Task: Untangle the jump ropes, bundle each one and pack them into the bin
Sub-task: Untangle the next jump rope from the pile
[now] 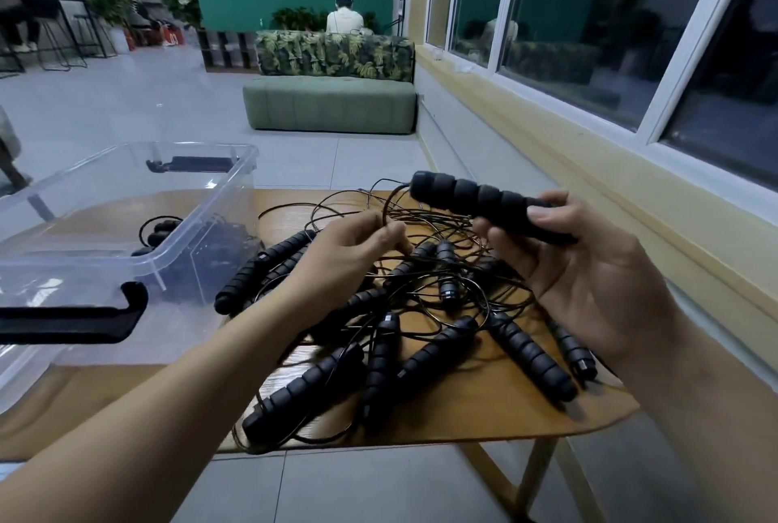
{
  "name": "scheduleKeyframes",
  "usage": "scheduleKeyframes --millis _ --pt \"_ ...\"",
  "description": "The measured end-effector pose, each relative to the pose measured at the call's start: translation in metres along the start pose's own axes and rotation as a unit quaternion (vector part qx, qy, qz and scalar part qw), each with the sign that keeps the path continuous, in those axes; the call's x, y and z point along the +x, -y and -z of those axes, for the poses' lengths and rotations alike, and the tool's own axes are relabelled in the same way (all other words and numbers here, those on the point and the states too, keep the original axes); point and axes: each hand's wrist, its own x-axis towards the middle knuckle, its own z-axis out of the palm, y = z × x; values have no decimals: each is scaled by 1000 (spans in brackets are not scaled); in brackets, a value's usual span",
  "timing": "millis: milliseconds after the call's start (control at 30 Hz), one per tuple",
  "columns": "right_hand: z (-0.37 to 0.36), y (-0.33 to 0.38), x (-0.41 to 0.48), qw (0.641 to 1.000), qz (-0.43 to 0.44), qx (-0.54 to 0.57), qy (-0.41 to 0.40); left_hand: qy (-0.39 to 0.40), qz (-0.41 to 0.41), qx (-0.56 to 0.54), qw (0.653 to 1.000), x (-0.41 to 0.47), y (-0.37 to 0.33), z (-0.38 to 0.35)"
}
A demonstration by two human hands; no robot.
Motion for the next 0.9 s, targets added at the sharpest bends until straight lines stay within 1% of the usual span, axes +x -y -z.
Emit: scheduleKeyframes --millis 33,67,100,133,167,233,300,333,367,400,500,567,667,733,800,900 --pt "4 2 2 1000 1 -4 -7 -5 3 -20 1000 1 2 3" --pt "7 2 4 999 2 -40 -15 -17 3 -43 999 1 3 6" --pt "12 1 6 994 1 -110 -25 -36 -2 -58 998 2 4 8" --pt "15 0 7 979 -2 -202 -32 -58 -13 -54 997 4 5 11" --pt "18 -3 7 955 -12 -294 -28 -77 -25 -33 996 5 3 12" --pt "17 -10 6 895 -59 -440 36 -97 -43 29 994 5 -1 14" --pt "12 -17 3 830 -116 -534 113 -91 -67 99 989 4 -10 11" --pt "8 -22 2 811 -128 -555 132 -77 -76 135 985 2 -15 8" --pt "5 -28 2 812 -121 -556 134 -57 -78 171 980 0 -19 5" --pt "1 -34 4 826 -98 -541 123 -32 -76 209 974 -2 -23 1" --pt "-3 -50 10 890 -27 -452 52 41 -53 300 952 -7 -33 -11" --pt "-6 -60 13 912 -11 -409 13 89 -29 339 936 -11 -37 -20" --pt "-10 -73 15 927 9 -373 -39 119 8 336 934 -16 -37 -30" --pt "-10 -75 18 933 12 -353 -69 124 -13 351 928 -17 -35 -32" --pt "-8 -74 22 941 10 -326 -89 134 -31 336 932 -19 -31 -34" --pt "-4 -72 26 934 11 -344 -96 178 -52 330 925 -26 -26 -36"
